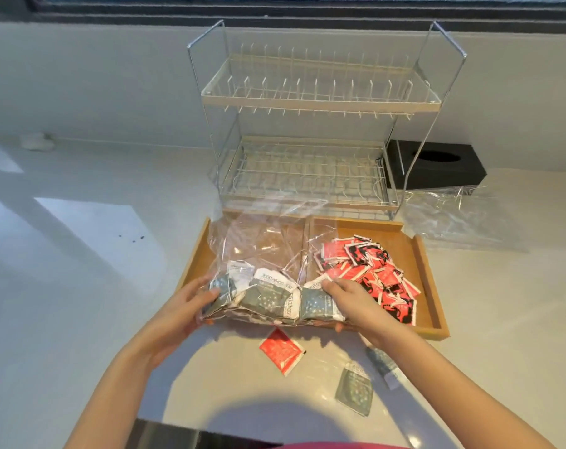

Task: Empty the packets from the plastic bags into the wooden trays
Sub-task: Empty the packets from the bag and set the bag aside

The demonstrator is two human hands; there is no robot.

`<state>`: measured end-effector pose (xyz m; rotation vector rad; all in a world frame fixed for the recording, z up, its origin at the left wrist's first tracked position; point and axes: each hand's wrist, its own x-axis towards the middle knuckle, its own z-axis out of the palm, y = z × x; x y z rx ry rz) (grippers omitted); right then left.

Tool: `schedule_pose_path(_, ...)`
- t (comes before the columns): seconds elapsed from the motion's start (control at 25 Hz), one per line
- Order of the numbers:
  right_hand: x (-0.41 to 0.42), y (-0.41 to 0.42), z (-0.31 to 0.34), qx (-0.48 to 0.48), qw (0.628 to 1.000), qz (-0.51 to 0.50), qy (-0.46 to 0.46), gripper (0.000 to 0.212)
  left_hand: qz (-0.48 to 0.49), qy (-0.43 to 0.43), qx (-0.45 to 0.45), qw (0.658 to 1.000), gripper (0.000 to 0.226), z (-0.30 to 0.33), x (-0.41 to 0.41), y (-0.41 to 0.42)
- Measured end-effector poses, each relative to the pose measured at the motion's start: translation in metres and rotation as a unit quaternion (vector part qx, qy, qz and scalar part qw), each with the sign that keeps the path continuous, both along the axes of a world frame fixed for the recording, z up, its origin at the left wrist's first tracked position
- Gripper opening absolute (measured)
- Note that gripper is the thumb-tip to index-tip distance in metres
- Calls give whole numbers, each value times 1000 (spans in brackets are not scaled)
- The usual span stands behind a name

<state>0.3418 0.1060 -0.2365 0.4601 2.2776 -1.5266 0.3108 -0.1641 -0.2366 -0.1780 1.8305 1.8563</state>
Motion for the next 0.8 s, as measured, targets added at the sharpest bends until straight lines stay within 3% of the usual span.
schedule_pose_path(0.08, 3, -4, 3, -96, 993, -37, -51, 34, -10, -5, 29, 1000, 47, 1, -2, -5)
schedule_pose_path(0.16, 4, -3, 7, -210, 973, -44, -87, 27, -18, -2, 3, 1000, 44, 1, -5, -9)
schedule_pose_path(0.24, 1, 0, 10, -253, 963, -19, -89, 12, -20, -1, -37, 999, 46, 0, -8, -12)
schedule_pose_path(0.28, -1, 1, 10, -240, 967, -2, -83, 9, -17, -3, -50, 999, 48, 0, -9, -13)
schedule_pose_path(0.44, -8, 1, 11, -49, 997, 59, -28, 29, -3, 9, -107, 994, 40, 3, -10, -12)
schedule_pose_path(0.64, -18, -1, 19, -17, 997, 69, 1, 47, 61, 95, -230, 967, 29, 4, -12, -10)
schedule_pose_path(0.8, -24, -3, 37, 59, 992, 57, 99, 36, 107, 160, -258, 947, 9, 13, -16, -11)
